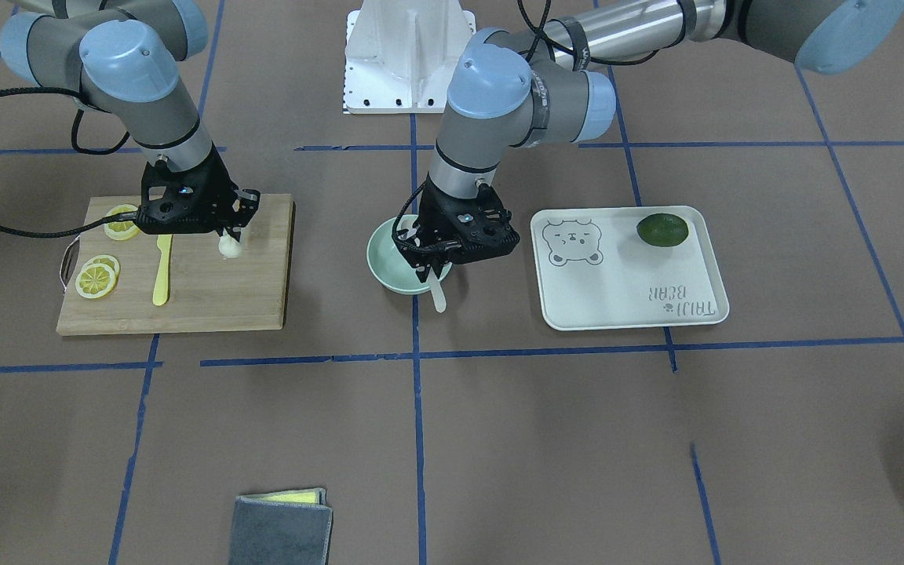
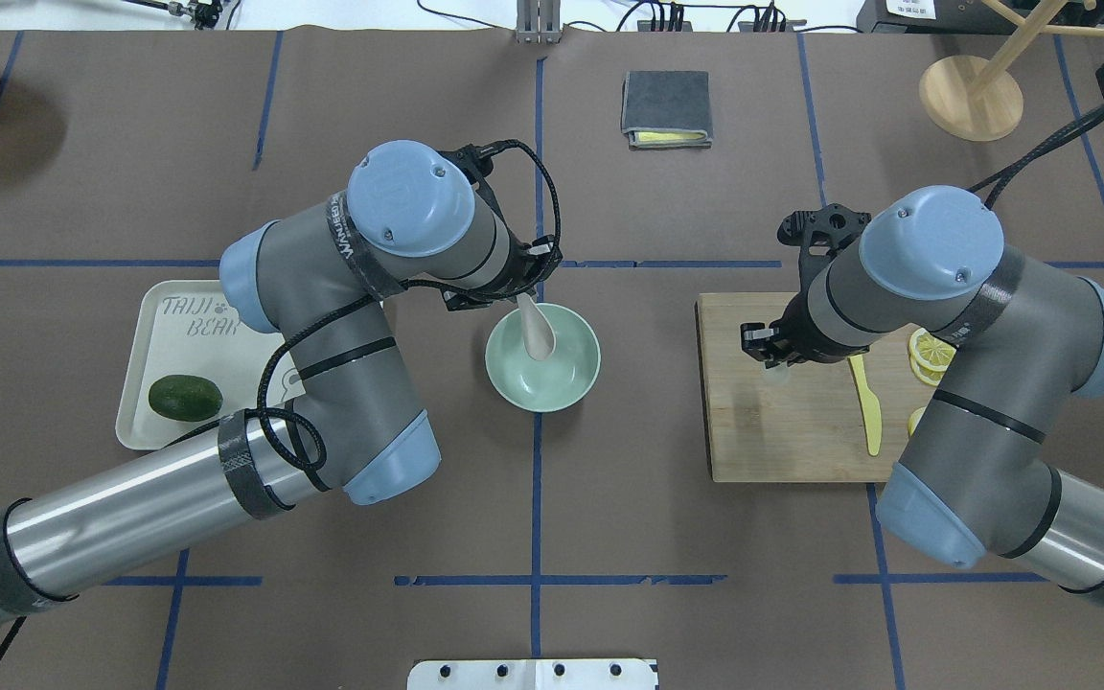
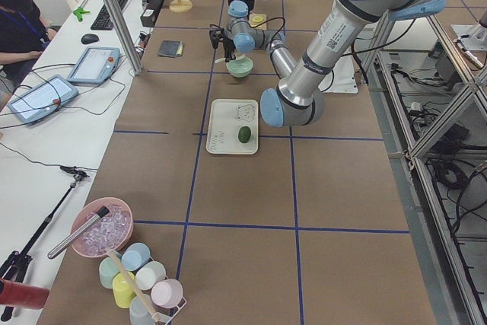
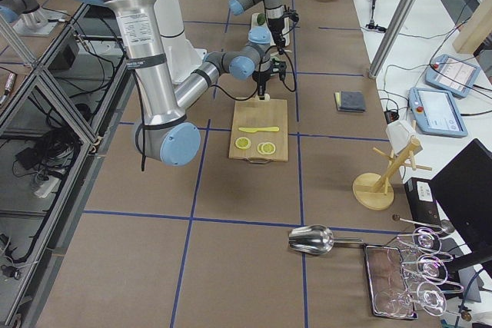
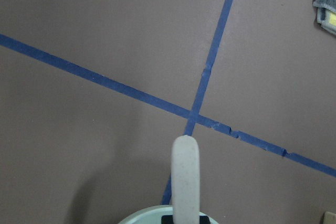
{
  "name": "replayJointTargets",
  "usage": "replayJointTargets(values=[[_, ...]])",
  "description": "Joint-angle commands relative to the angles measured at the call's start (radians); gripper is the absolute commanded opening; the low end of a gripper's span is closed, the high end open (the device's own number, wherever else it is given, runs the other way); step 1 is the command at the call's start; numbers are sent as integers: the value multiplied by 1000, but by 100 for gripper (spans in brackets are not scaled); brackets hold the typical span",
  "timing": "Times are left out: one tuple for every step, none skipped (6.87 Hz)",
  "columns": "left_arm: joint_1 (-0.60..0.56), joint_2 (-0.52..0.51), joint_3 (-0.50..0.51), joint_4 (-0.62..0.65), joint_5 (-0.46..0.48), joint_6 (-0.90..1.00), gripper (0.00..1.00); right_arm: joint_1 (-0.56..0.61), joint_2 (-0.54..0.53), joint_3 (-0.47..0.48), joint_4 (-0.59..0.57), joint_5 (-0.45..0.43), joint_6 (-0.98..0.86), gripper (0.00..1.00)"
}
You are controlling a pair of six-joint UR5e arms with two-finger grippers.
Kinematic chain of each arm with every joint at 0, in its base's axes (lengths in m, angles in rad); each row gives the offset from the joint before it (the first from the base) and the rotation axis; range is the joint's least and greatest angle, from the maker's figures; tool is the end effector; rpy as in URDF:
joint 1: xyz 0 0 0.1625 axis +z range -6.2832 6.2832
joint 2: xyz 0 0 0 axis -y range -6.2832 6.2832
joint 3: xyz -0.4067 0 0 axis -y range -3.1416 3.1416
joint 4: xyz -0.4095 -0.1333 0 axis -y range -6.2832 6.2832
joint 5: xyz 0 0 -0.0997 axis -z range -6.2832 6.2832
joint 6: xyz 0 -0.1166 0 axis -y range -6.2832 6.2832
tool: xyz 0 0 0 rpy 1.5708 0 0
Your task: Put spoon and bun in bowl
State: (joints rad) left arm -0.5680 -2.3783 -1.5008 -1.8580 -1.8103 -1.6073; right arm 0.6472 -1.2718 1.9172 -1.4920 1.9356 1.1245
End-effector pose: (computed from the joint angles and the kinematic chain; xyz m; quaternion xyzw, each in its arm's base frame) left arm 0.5716 -0.4901 0.1419 0.0274 0.4970 -0.2017 0.8436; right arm -0.4184 -0.4312 0.3204 0.0362 -0.3858 0.0283 0.9214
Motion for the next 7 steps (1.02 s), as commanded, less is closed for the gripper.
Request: replayJointTargets(values=[[-1, 5, -15, 8, 3, 3, 100, -3, 15, 0, -1, -3, 0, 0], [-7, 26, -54, 22, 0, 6, 100, -6, 40, -4, -2, -3, 1, 0], [-36, 48, -108, 86, -6, 64, 100, -12, 73, -7, -26, -4, 3, 0], [-70, 54, -160, 197, -6, 181, 100, -26, 127, -10, -77, -9, 14, 0], [-114, 65, -186, 283, -6, 286, 100, -46, 206, -51, -102, -17, 20, 0], [-140, 133, -246, 298, -6, 382, 100, -64, 283, -114, -100, -21, 47, 0], [-180, 180, -286, 313, -6, 503, 100, -79, 340, -165, -102, -38, 61, 0]])
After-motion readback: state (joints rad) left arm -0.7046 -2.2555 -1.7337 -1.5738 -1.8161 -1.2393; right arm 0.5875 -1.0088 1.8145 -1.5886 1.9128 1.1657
